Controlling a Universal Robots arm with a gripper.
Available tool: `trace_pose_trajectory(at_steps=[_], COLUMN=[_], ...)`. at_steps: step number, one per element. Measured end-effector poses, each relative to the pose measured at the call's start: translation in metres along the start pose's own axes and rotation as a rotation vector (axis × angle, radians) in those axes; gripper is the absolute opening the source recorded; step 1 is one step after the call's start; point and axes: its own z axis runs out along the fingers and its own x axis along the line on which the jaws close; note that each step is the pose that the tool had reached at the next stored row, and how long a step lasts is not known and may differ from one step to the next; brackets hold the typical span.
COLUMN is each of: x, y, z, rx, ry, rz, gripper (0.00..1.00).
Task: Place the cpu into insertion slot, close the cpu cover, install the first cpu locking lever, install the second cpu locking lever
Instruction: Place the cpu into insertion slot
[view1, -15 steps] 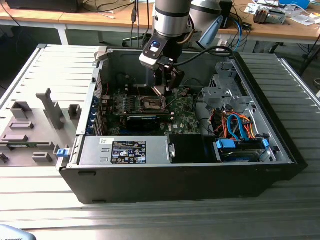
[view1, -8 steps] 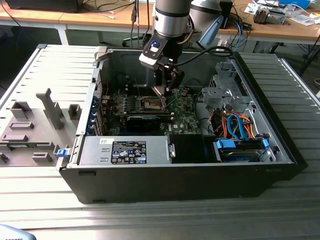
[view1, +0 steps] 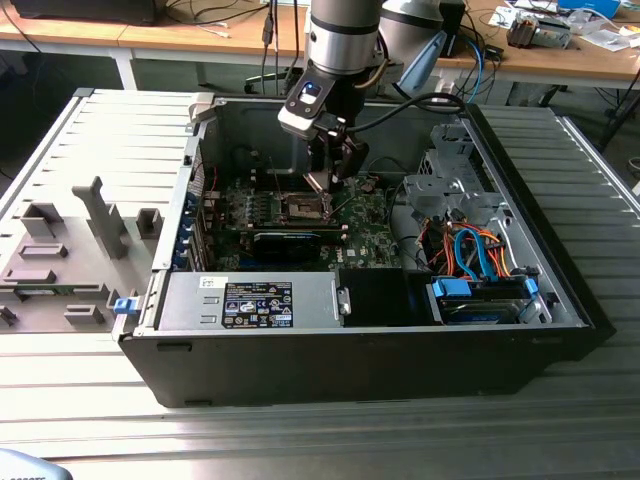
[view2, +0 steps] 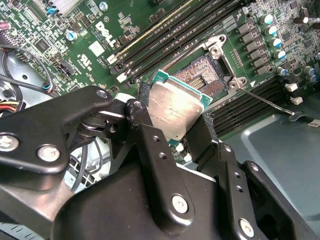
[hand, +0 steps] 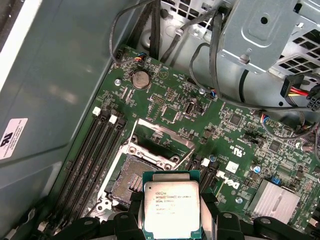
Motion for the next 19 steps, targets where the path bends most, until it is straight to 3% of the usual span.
trace_pose_trajectory(at_steps=[19], x=[0.0], y=[0.0], z=[0.0006], rx=[0.0003], ry=[0.0003], rz=[0.011], gripper=[0.54])
